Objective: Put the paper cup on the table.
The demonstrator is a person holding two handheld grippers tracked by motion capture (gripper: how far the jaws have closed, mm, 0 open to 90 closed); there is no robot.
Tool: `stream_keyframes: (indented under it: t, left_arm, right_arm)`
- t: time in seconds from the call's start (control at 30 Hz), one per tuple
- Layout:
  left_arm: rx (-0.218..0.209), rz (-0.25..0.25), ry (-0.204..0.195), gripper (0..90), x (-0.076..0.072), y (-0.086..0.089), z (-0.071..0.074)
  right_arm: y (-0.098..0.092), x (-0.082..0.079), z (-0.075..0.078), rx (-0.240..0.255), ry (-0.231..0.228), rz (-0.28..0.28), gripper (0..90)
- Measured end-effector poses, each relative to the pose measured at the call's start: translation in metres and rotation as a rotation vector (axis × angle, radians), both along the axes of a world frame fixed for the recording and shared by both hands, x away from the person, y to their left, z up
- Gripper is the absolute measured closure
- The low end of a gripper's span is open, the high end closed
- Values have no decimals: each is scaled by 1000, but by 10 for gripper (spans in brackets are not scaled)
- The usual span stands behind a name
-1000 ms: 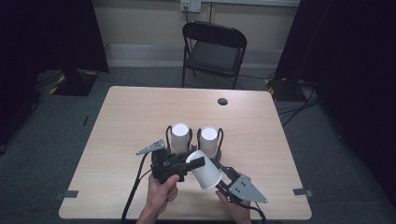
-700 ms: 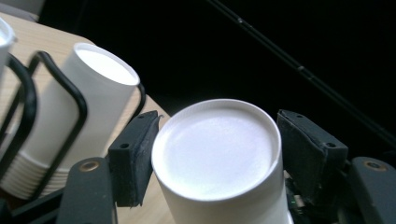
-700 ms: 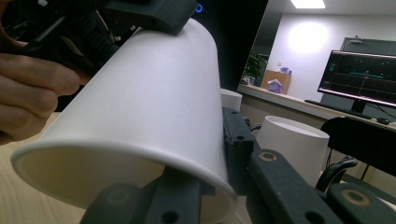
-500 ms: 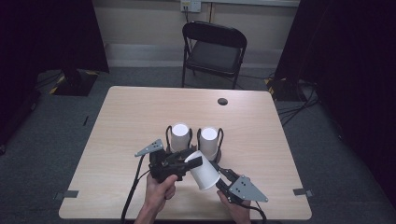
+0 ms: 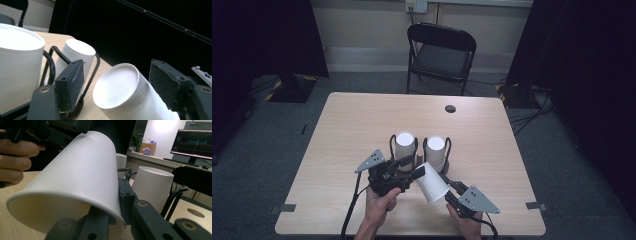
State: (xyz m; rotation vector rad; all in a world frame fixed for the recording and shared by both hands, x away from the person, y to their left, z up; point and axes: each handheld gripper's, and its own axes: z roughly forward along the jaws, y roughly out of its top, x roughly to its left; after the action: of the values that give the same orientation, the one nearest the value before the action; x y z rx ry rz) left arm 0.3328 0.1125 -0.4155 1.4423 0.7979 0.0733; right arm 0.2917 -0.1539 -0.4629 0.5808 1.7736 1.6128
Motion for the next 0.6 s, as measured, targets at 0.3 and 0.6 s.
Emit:
stream_keyframes:
  t: [0.3,0.6]
  left_arm:
    - [54,43,-55,234,-3,8,-5]
    - [125,55,-136,256,-7,13,-14]
  right_arm:
    - [-1,2,2,-2,95,16,868]
    - [-2,3,1,-18,157,18,868]
